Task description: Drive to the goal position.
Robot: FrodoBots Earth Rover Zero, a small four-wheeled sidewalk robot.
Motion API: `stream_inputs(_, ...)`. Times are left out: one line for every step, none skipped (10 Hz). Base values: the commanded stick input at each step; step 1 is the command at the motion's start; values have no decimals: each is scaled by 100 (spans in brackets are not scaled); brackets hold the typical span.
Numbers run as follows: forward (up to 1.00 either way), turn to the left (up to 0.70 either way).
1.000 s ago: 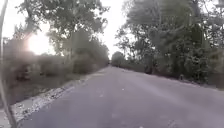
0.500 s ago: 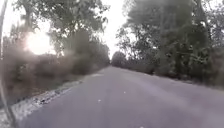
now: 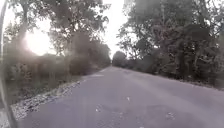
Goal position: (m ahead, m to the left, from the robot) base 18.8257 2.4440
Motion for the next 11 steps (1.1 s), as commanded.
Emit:
stream_inputs(70, 1)
stream_inputs(70, 1)
stream_inputs(70, 1)
stream_inputs(70, 1)
stream_inputs(70, 2)
stream_inputs(70, 3)
stream_inputs(70, 3)
stream_inputs(70, 3)
stream_inputs(70, 3)
stream_inputs(70, 3)
stream_inputs(70, 3)
